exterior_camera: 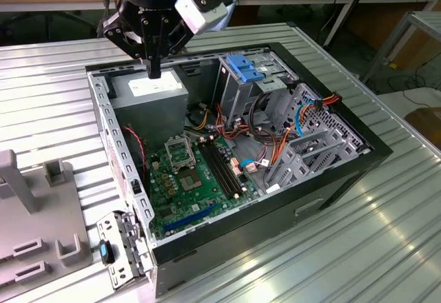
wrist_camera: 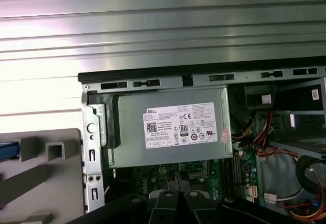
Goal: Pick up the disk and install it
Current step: 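Reach for the disk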
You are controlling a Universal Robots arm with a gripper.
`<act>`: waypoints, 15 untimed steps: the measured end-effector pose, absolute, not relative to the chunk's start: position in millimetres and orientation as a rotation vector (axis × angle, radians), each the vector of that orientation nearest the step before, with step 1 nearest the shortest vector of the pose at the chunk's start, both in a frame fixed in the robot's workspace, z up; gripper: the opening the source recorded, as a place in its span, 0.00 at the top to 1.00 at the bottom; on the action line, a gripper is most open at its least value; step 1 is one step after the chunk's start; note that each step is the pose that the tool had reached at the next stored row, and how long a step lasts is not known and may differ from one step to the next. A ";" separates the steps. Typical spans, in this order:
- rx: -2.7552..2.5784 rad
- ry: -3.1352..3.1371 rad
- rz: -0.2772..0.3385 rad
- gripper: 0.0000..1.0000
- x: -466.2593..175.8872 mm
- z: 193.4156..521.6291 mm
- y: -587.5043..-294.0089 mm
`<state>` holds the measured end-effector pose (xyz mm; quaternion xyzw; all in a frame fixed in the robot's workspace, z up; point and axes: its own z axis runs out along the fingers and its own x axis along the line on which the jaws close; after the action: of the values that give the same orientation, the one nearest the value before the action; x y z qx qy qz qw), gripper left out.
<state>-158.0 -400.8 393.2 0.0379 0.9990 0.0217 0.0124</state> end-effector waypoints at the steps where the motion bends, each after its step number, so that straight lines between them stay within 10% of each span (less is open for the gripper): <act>1: 0.118 3.114 0.068 0.89 -159.2 393.2 -400.9; 15: 0.118 3.115 0.068 0.89 -172.8 393.0 -402.0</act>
<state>-172.8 -402.0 393.0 0.0379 0.9990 0.0217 0.0119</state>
